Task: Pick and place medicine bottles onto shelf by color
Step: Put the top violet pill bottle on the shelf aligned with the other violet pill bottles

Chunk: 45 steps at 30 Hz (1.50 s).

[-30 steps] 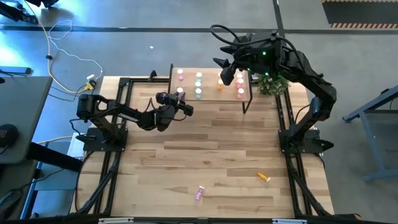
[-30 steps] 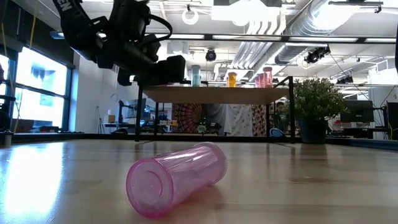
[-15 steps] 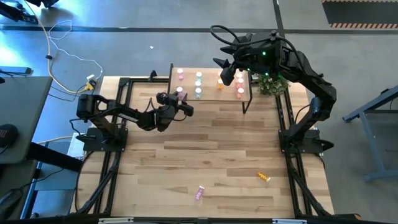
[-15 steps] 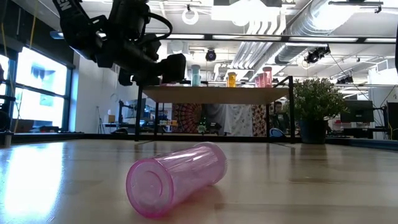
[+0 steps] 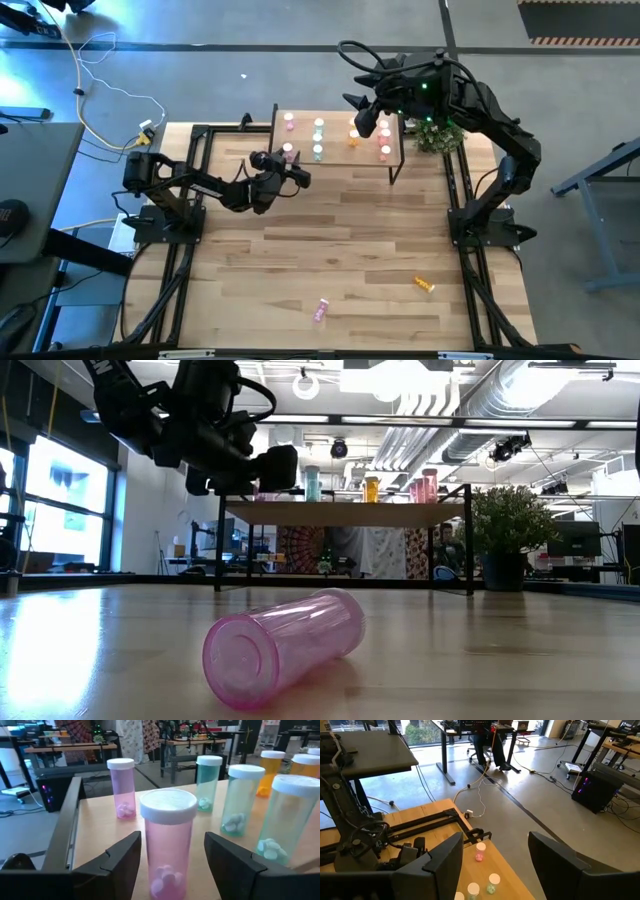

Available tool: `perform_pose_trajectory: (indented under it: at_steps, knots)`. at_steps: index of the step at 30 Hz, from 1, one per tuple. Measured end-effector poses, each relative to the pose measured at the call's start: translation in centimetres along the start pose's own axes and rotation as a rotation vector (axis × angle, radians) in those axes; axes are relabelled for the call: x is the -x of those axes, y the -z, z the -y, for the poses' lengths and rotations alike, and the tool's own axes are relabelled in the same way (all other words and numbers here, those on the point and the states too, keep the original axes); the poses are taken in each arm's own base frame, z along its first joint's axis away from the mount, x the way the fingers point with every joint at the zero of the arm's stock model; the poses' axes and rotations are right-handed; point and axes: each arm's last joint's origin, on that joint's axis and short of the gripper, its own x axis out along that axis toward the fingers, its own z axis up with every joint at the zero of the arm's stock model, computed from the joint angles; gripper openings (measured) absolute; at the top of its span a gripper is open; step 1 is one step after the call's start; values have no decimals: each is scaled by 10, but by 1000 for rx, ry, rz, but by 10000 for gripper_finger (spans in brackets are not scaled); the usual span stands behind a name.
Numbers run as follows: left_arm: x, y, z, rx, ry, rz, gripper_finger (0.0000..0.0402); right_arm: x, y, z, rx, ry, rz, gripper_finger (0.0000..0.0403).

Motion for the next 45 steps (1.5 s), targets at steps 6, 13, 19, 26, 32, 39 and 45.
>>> perform_pose_trajectory:
  at_steps: [6,13,19,26,32,39,45]
  knots:
    - [2,0,1,-2,-5,3,205,0,1,0,2,-1,-6,216]
    - [3,-9,8,15,-1,19,202,0,2,0,5,-2,-15,216]
    - [5,-21,15,-46,-73,46,202,0,2,0,6,-2,-17,216]
    - [4,-29,19,-52,-97,58,202,0,2,0,6,-2,-18,216]
    - [5,-32,18,-41,-104,63,202,0,3,-1,8,-8,-25,216]
    - [10,-52,11,-6,-101,89,202,0,3,-1,9,-9,-28,216]
    - [28,-88,-3,17,-61,138,202,0,3,-1,12,-10,-25,216]
